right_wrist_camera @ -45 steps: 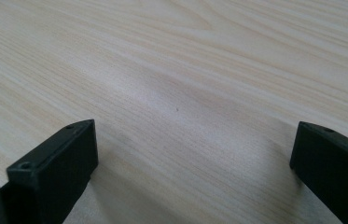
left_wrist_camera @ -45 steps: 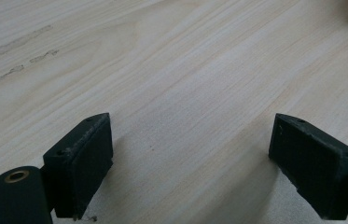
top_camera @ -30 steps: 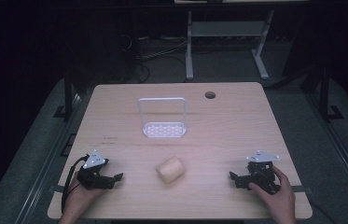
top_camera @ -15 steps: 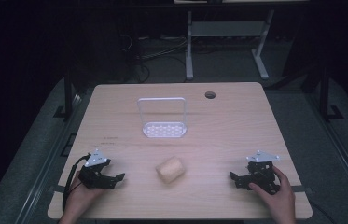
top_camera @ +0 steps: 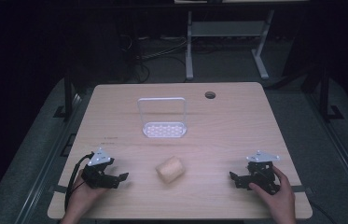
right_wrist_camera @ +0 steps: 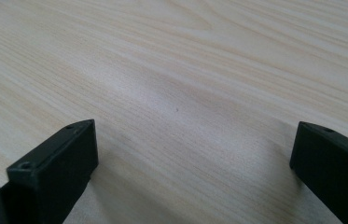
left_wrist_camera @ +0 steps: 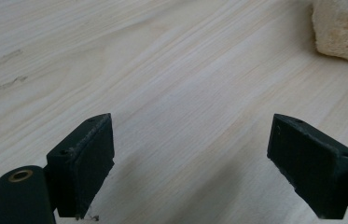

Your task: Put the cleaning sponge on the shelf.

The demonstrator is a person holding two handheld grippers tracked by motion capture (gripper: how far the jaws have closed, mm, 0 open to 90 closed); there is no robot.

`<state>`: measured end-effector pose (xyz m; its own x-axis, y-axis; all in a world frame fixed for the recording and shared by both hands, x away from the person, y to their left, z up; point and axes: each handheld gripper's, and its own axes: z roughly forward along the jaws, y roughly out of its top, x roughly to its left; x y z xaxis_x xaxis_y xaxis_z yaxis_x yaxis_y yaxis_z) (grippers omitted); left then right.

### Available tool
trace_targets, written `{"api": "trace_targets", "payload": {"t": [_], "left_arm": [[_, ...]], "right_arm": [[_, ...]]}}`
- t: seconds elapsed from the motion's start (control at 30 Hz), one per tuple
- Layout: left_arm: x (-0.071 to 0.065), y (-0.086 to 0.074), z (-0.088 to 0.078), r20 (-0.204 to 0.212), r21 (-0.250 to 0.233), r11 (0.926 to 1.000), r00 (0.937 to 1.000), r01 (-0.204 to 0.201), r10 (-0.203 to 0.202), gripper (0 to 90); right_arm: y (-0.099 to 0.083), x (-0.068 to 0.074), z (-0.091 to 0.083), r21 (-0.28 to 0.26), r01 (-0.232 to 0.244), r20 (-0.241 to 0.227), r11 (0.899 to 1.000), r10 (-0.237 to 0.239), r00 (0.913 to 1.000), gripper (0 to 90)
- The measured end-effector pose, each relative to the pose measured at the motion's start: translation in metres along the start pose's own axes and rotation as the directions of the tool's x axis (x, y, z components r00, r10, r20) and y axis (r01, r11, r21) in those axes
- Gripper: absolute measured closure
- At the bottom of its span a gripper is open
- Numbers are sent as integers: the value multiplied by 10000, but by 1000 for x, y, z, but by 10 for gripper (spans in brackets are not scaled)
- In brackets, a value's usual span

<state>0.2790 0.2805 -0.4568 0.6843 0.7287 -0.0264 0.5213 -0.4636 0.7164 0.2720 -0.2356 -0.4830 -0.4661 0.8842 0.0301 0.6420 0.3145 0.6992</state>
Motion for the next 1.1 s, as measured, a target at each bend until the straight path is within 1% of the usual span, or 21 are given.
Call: {"api": "trace_targets", "payload": {"t": [0.17, 0.4, 0.5, 0.9, 1.03, 1.1], "left_arm": [[-5, 4, 1, 120, -23, 9999, 9998, -131, 131, 143], [-12, 8, 2, 279, -41, 9999, 9995, -150, 151, 143], [-17, 11, 3, 415, -19, 9996, 9987, -279, 279, 143], [-34, 19, 8, 806, -123, 9988, 9956, -469, 478, 143], [-37, 22, 9, 879, -104, 9981, 9942, -612, 619, 143], [-40, 23, 10, 951, -146, 9981, 9936, -605, 616, 143]], "right_arm": [[0, 0, 0, -1, 2, 0, 10000, -2, 10000, 7], [0, 0, 0, 5, -12, 0, 10000, 12, 10000, 7], [0, 0, 0, -1, -2, -1, 10000, 2, 10000, 7], [0, 0, 0, 5, -9, 0, 10000, 9, 10000, 7], [0, 0, 0, -1, -1, -2, 10000, 1, 10000, 7], [0, 0, 0, -1, 0, 1, 10000, 0, 10000, 7]]}}
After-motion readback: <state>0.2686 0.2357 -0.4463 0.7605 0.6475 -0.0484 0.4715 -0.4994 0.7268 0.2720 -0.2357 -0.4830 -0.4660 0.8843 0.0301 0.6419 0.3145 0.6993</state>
